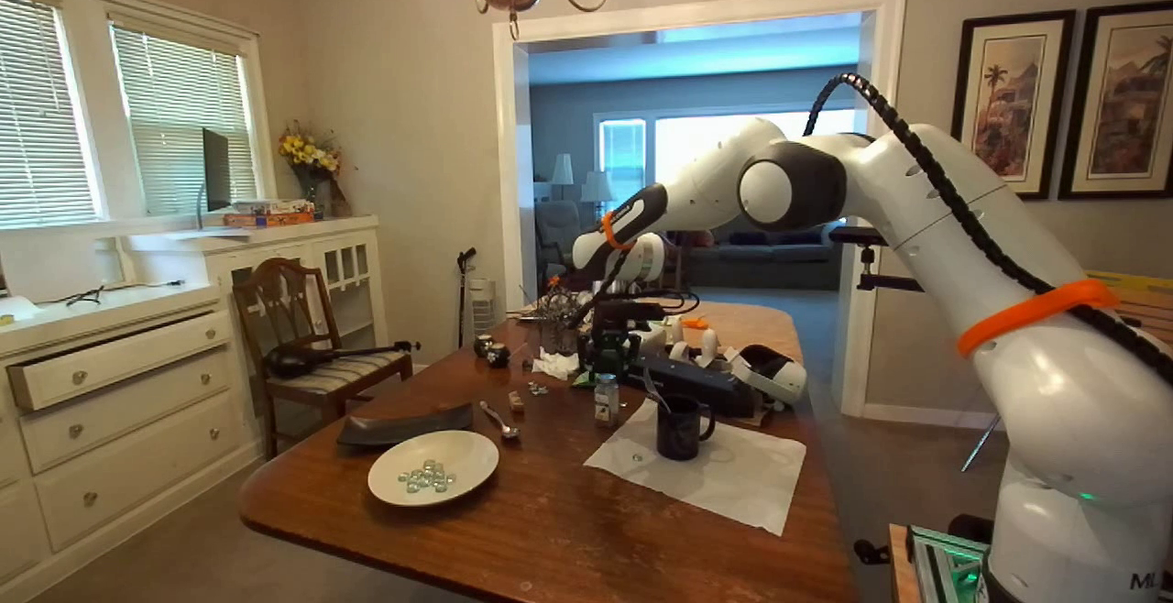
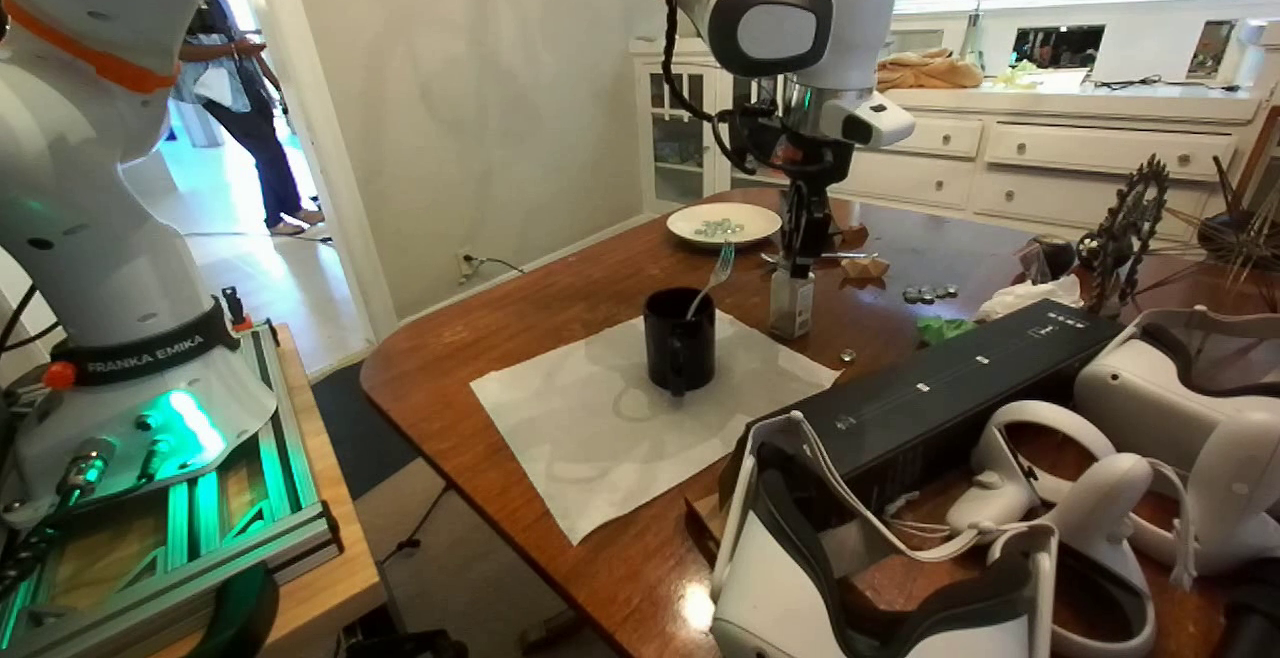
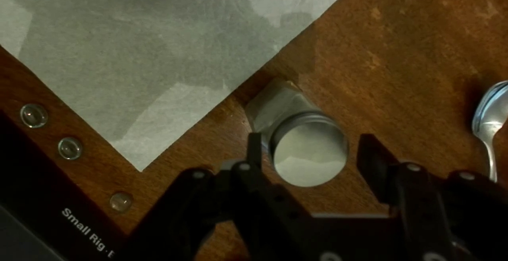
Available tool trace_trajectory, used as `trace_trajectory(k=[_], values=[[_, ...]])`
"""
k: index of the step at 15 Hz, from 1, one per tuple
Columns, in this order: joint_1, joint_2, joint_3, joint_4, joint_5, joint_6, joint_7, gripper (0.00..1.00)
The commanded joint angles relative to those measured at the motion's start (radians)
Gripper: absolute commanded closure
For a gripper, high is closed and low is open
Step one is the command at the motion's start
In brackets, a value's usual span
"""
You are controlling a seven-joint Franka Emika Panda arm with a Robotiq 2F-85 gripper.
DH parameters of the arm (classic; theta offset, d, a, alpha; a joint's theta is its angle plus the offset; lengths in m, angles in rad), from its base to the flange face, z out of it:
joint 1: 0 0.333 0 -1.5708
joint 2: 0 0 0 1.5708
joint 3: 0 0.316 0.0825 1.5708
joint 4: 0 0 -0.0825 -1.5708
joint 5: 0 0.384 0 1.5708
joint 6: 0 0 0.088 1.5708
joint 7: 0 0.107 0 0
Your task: Remove the lid from the bottle and put it on the table
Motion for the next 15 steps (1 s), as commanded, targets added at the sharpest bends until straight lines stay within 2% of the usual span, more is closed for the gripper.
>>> trace_trajectory(k=[1,3,4,5,10,15], values=[[0.006,0.015,-0.002,0.008,-0.014,0.021,0.025,0.39],[0.006,0.015,-0.002,0.008,-0.014,0.024,0.025,0.55],[0.007,0.015,-0.002,0.008,-0.016,0.026,0.026,0.69],[0.009,0.015,-0.003,0.007,-0.019,0.029,0.026,0.77],[0.018,0.009,-0.007,0.003,-0.047,0.039,0.012,0.77],[0.042,-0.013,-0.005,-0.013,-0.187,0.065,-0.126,0.77]])
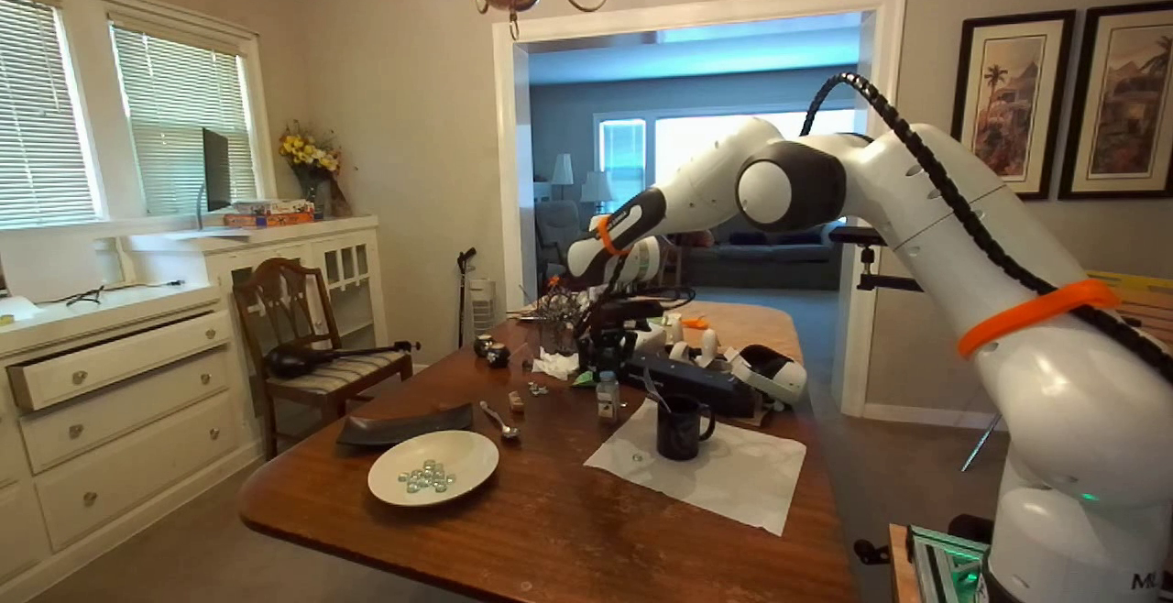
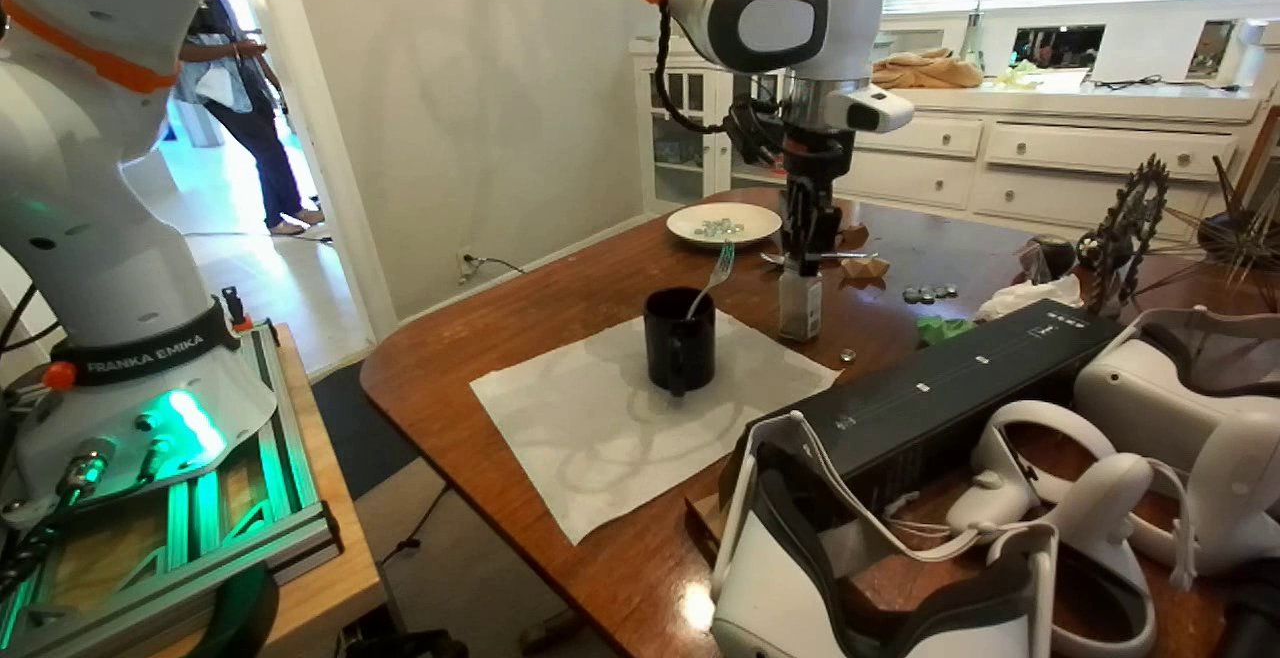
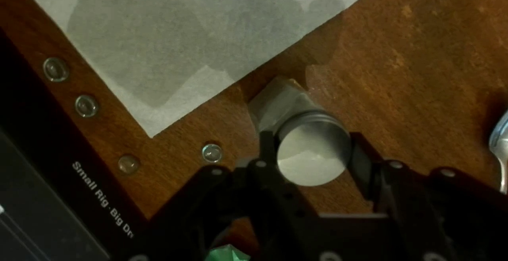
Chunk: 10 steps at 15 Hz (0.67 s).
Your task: Remove the lid from the bottle and put it on the table
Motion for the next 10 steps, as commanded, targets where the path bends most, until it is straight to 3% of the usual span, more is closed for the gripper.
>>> trace_trajectory(k=[1,10], values=[[0.027,-0.019,-0.003,-0.022,-0.101,0.048,-0.100,0.77],[0.025,-0.025,0.032,-0.033,-0.146,0.177,-0.243,0.77]])
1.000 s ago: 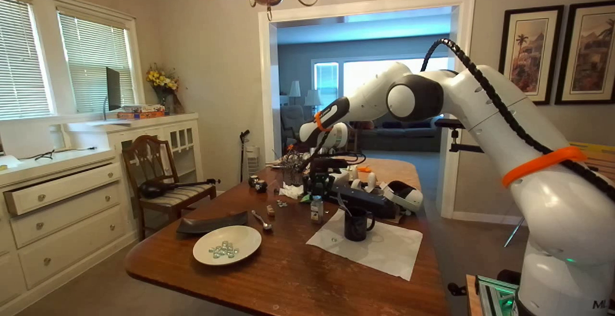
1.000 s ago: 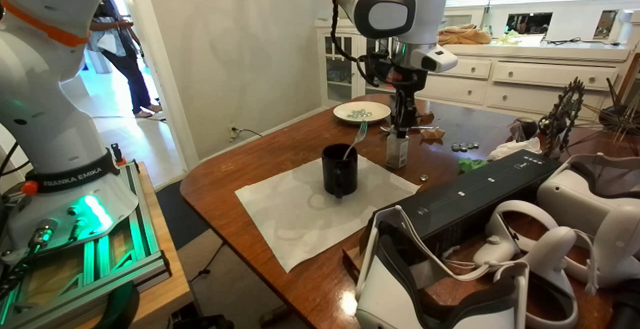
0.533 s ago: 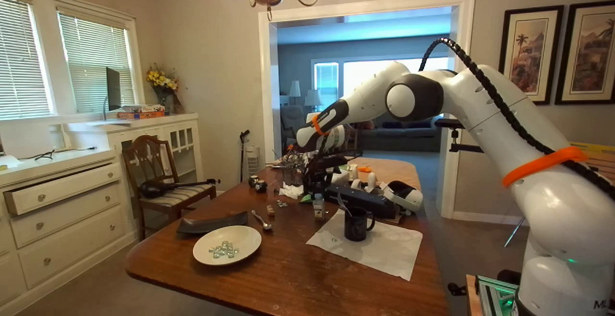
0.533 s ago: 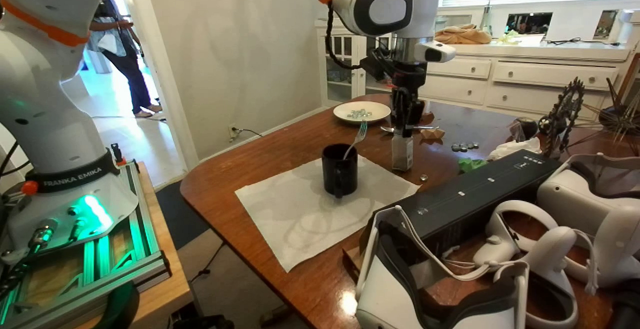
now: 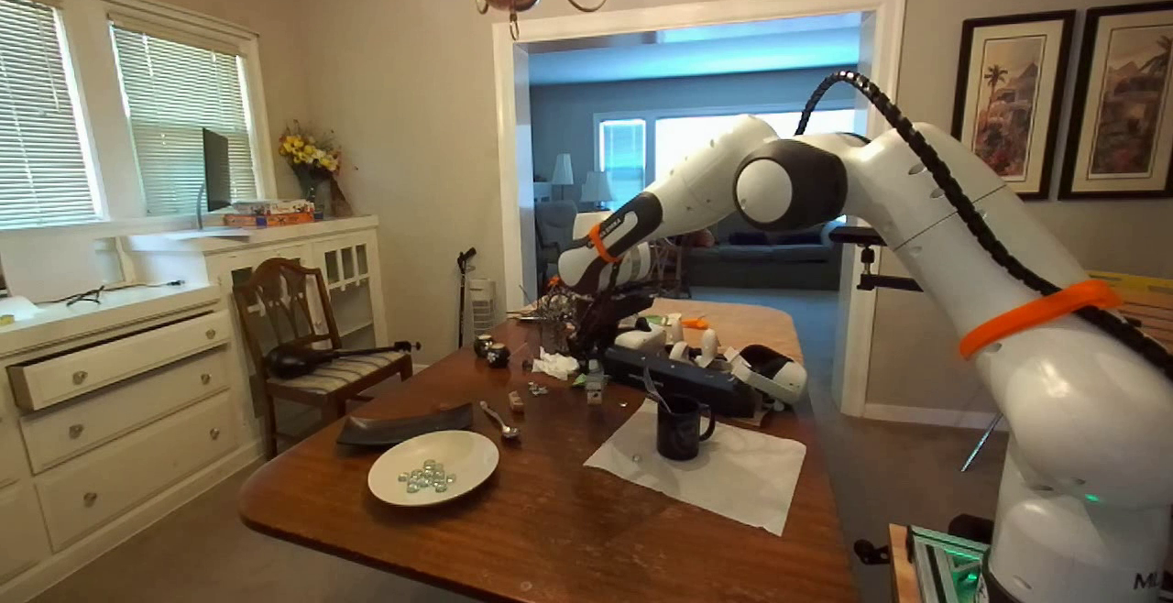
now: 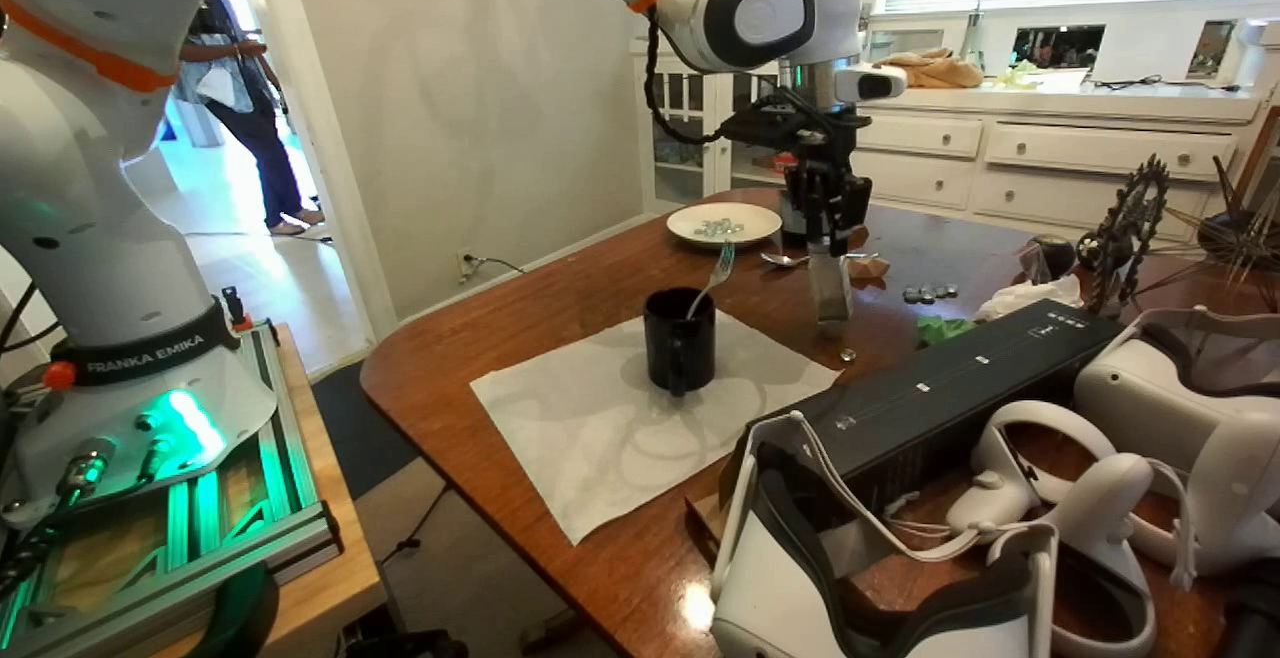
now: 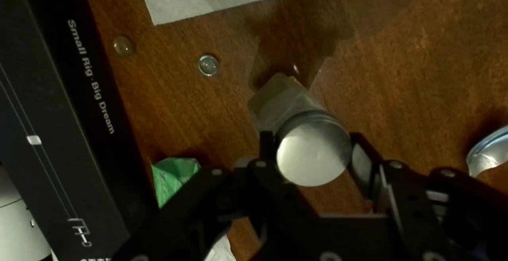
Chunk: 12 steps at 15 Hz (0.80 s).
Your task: Remove the lid from the bottle and put it on the table
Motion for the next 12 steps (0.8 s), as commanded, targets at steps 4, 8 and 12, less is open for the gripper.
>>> trace_trajectory(k=[4,8,12], values=[[-0.009,-0.020,0.024,-0.032,-0.010,0.044,-0.057,0.77],[-0.025,-0.016,0.046,-0.023,0.022,0.024,-0.069,0.77],[-0.053,-0.013,0.082,-0.015,0.087,-0.006,-0.067,0.77]])
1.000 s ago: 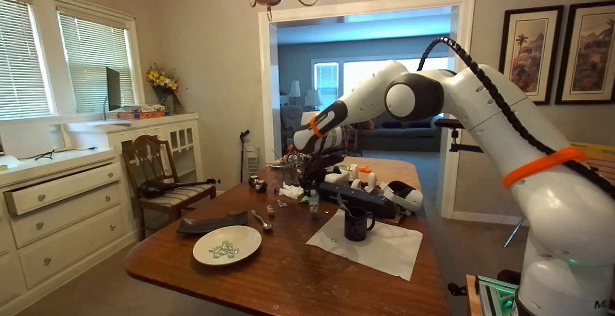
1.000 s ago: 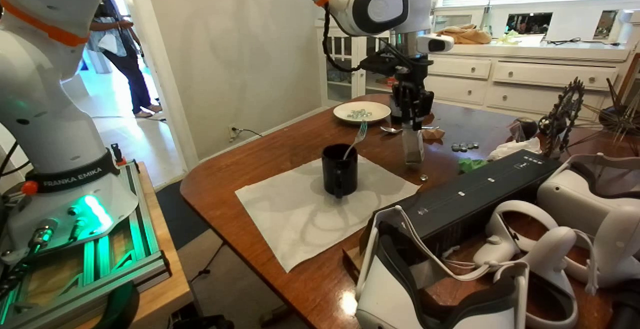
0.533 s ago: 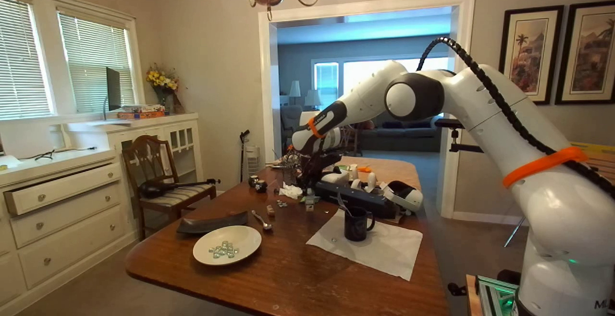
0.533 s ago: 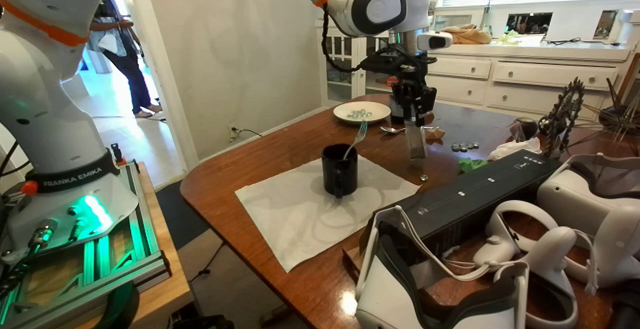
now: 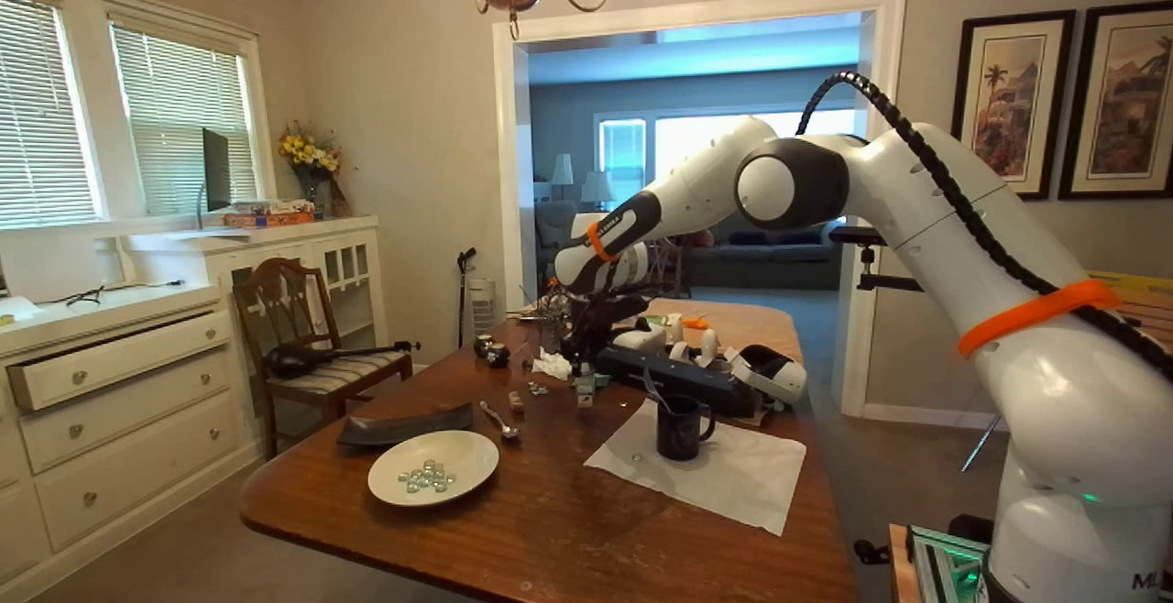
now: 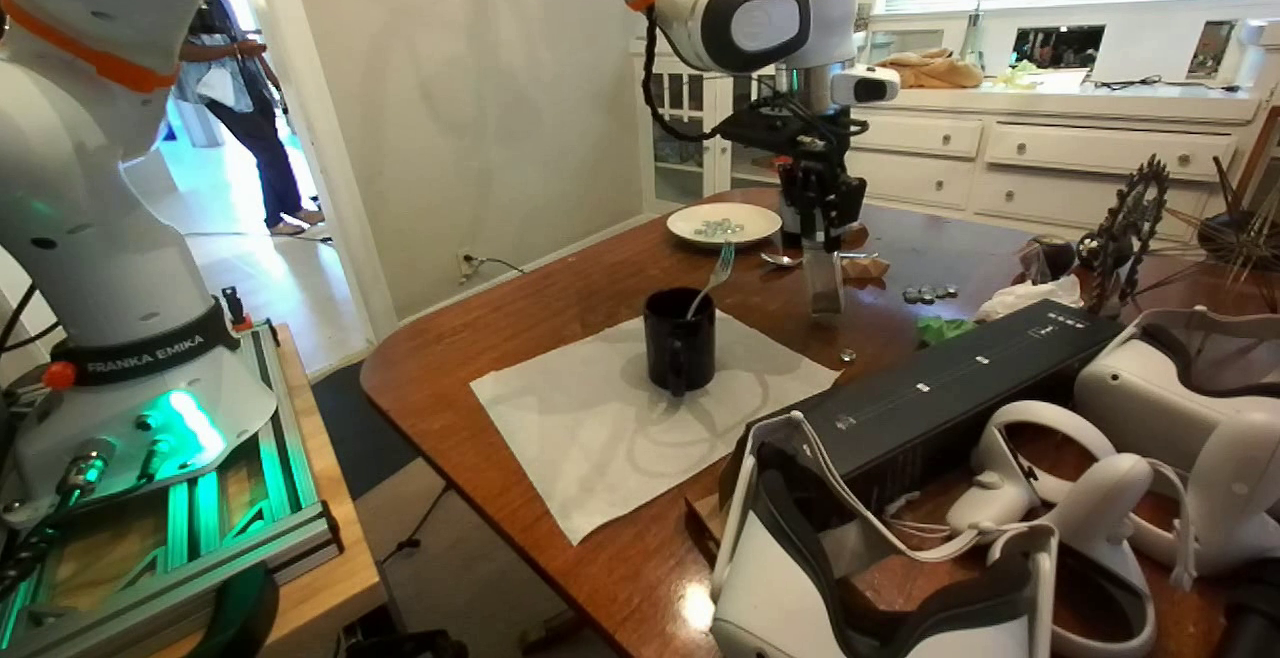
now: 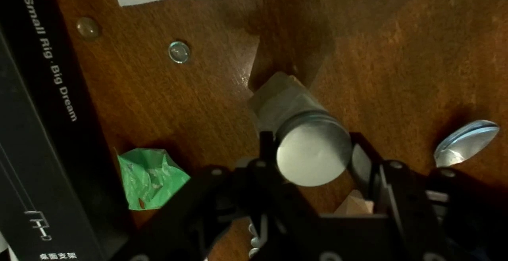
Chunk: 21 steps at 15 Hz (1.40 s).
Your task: Remove the lid from the bottle and put it on the table
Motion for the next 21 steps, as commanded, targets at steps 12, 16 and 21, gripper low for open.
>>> trace_trajectory(k=[12,16,21], values=[[-0.053,-0.014,0.050,0.016,0.175,-0.233,0.013,0.77],[-0.047,-0.014,0.039,0.024,0.167,-0.255,0.025,0.77],[-0.033,-0.011,0.022,0.032,0.139,-0.250,0.044,0.72]])
